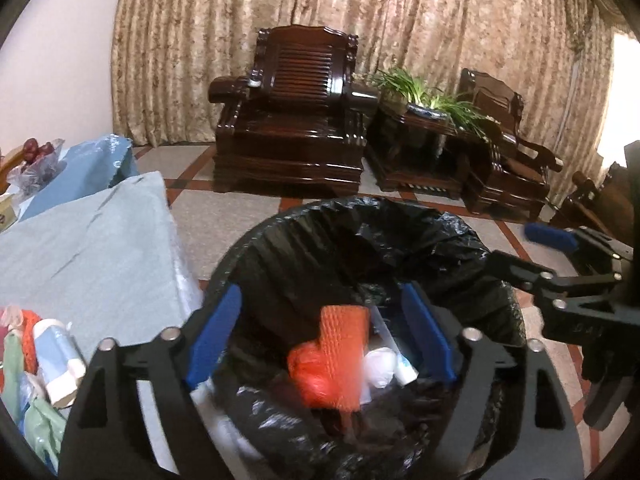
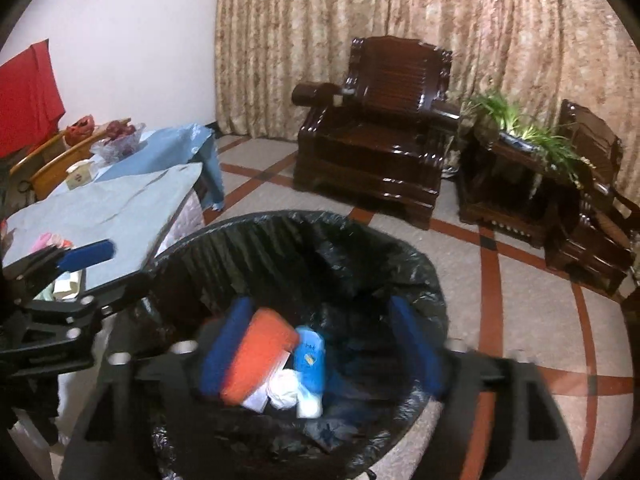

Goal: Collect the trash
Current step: 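Open both tools over the bin, dropping the tube and red bag, then move both tools back over the trash pile on the table, then grasp the light-blue paper cup with the right tool while the left grasps a green glove, then lift and carry the cup and green glove over the trash bin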

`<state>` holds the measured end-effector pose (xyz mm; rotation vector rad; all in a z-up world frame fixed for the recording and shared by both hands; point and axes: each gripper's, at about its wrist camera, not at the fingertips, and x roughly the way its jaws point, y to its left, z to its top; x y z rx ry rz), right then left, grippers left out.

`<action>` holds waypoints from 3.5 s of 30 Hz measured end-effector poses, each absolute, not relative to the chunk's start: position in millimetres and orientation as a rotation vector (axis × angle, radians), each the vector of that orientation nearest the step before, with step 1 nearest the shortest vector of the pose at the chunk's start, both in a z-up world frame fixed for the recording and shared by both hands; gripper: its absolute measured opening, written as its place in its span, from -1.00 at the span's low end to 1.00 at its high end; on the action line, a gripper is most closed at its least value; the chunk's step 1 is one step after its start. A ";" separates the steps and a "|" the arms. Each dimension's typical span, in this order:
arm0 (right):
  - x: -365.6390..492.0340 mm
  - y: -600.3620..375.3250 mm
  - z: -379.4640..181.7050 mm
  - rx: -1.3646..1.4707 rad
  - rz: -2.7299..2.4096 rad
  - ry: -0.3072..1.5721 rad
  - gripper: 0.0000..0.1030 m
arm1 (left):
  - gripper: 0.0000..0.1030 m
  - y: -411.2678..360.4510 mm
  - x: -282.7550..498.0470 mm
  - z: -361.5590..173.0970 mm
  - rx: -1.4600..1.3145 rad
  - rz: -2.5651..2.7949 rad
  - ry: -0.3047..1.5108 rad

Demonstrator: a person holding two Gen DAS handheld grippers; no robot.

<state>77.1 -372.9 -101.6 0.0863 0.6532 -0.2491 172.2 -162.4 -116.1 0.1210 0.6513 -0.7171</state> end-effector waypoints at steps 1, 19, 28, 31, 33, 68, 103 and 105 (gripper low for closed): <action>74.5 -372.8 -99.2 0.088 -0.254 0.635 0.87 | 0.69 -155.9 170.3 -114.2 0.120 -0.711 0.647; 104.2 -266.1 -81.0 0.080 0.032 0.586 0.88 | 0.81 8.9 141.9 -71.7 0.035 -0.334 0.565; 129.6 -205.1 -85.7 0.058 0.142 0.597 0.88 | 0.81 88.0 141.0 -70.2 0.007 -0.164 0.566; 142.1 -189.3 -88.9 0.049 0.167 0.610 0.88 | 0.81 104.8 143.2 -72.0 -0.005 -0.127 0.570; 149.5 -179.2 -91.2 0.031 0.178 0.614 0.88 | 0.81 116.0 146.5 -74.4 -0.013 -0.105 0.575; 256.8 -81.9 -196.5 -0.057 0.378 0.915 -0.36 | 0.48 153.9 213.1 -140.7 -0.054 -0.041 0.690; 228.3 -107.0 -142.9 -0.001 0.371 0.797 -0.75 | -1.00 127.0 191.8 -111.4 -0.071 -0.183 0.676; 227.4 -108.1 -145.0 -0.005 0.365 0.805 -0.75 | -1.00 124.0 188.1 -115.5 -0.056 -0.194 0.692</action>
